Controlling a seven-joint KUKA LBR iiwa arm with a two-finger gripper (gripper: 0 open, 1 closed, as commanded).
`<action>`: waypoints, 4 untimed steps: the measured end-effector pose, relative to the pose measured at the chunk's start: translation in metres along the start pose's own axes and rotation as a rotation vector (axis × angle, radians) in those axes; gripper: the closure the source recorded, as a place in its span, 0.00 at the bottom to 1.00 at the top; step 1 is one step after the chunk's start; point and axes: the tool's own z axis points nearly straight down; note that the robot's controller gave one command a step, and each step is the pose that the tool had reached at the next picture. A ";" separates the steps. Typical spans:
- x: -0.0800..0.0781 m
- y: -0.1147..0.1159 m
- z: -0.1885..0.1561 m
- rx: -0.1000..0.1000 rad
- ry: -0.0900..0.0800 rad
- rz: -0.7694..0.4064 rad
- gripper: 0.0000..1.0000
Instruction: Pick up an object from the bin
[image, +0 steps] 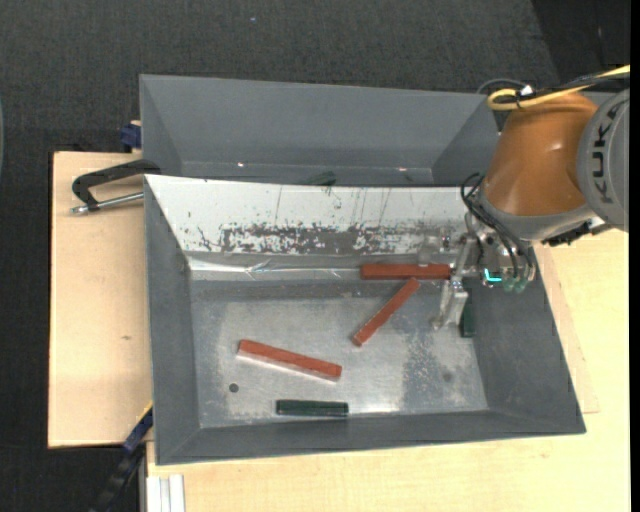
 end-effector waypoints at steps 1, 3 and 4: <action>-0.002 0.000 -0.005 0.001 -0.008 -0.001 0.00; -0.011 0.055 0.048 0.001 -0.009 -0.365 0.00; -0.012 0.054 0.018 0.003 -0.014 -0.384 0.00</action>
Offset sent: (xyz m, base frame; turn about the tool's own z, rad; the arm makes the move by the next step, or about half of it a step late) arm 0.0083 0.0629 -0.0793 -0.4208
